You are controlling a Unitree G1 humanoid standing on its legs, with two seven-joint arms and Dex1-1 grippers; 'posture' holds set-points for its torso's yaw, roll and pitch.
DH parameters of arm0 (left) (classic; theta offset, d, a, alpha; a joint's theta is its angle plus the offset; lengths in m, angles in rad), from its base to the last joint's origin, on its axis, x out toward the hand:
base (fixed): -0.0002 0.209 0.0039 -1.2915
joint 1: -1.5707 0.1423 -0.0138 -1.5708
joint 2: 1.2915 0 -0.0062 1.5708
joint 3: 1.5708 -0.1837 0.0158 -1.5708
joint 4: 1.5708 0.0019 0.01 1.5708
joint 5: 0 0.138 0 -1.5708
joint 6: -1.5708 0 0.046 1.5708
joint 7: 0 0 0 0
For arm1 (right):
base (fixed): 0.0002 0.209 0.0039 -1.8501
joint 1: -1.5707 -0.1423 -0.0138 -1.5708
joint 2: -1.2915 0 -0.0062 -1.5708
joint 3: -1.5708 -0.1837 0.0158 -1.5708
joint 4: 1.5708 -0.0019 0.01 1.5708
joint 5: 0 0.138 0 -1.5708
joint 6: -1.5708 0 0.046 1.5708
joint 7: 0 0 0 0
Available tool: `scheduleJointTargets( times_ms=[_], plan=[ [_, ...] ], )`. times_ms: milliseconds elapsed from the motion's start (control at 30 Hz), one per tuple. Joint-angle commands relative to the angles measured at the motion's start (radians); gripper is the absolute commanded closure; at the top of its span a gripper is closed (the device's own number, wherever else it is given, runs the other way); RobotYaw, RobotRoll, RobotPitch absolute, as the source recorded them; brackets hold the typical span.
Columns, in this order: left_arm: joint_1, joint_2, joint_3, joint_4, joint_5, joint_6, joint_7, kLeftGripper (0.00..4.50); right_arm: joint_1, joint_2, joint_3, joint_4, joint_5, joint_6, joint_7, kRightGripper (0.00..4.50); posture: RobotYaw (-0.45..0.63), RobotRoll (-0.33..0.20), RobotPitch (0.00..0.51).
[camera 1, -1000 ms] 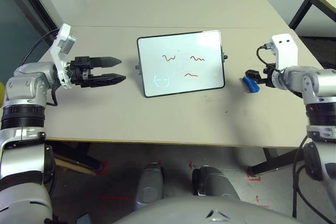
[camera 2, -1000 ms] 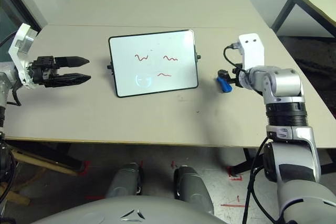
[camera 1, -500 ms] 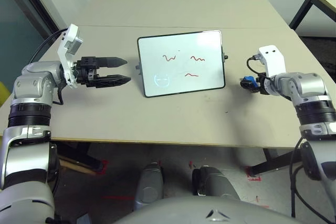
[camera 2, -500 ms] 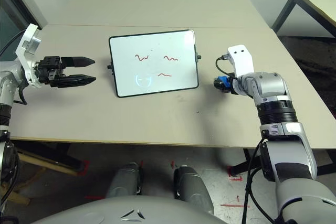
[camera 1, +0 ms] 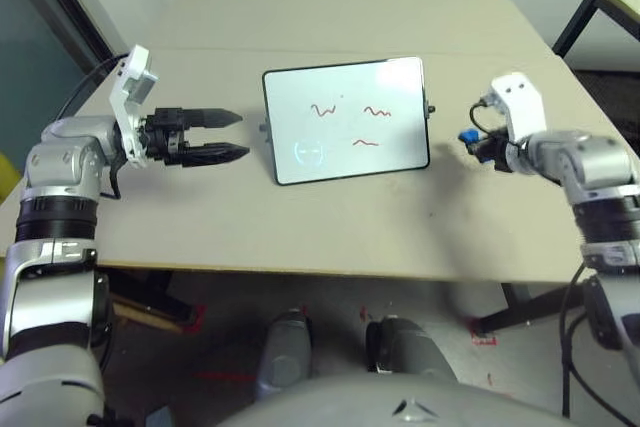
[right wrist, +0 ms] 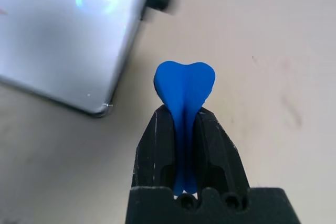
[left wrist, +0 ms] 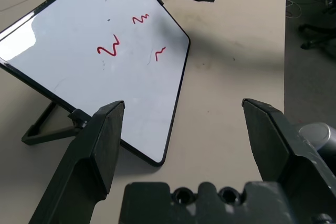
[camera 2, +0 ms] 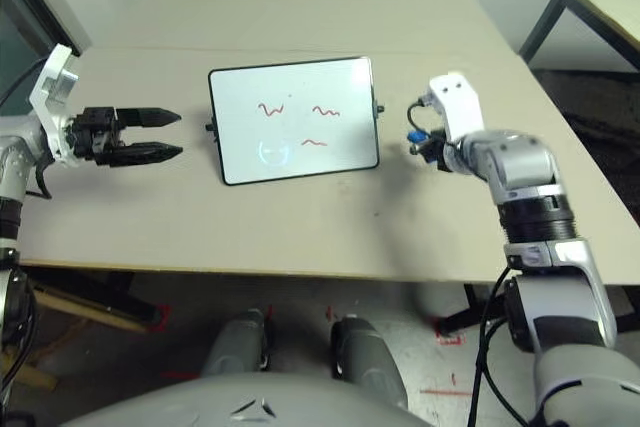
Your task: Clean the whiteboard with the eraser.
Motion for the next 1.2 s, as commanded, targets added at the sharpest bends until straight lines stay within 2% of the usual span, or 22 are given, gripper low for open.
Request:
scheduleJointTargets(
  times_ms=[33, 133, 300, 600, 900, 1200],
  plan=[
    [-0.017, -0.005, -0.019, -0.005, 0.015, -0.005, -0.008, 0.00, 0.016, -0.040, 0.135, -0.079, -0.089, -0.079, 0.036, 4.20, 0.23, 0.000, 0.032],
    [-0.026, -0.011, -0.024, -0.001, 0.018, -0.006, -0.006, 0.00, -0.001, -0.036, 0.229, -0.088, -0.164, -0.148, 0.045, 4.20, 0.22, 0.000, 0.033],
    [-0.032, -0.013, -0.028, -0.002, 0.017, -0.003, -0.008, 0.00, -0.058, 0.036, 0.334, -0.060, -0.260, -0.203, 0.051, 4.20, 0.22, 0.000, 0.033],
    [-0.035, -0.024, -0.028, -0.016, 0.009, 0.002, 0.005, 0.00, -0.127, 0.110, 0.456, 0.061, -0.447, -0.310, 0.064, 4.20, 0.24, 0.000, 0.031],
    [-0.014, -0.020, -0.017, -0.047, -0.002, 0.014, 0.017, 0.00, -0.108, 0.120, 0.471, 0.070, -0.548, -0.366, 0.114, 4.20, 0.25, 0.000, 0.029],
    [-0.023, -0.021, -0.014, -0.033, 0.002, 0.003, 0.026, 0.00, -0.111, 0.182, 0.485, 0.083, -0.623, -0.414, 0.151, 4.20, 0.26, 0.000, 0.027]
  ],
)
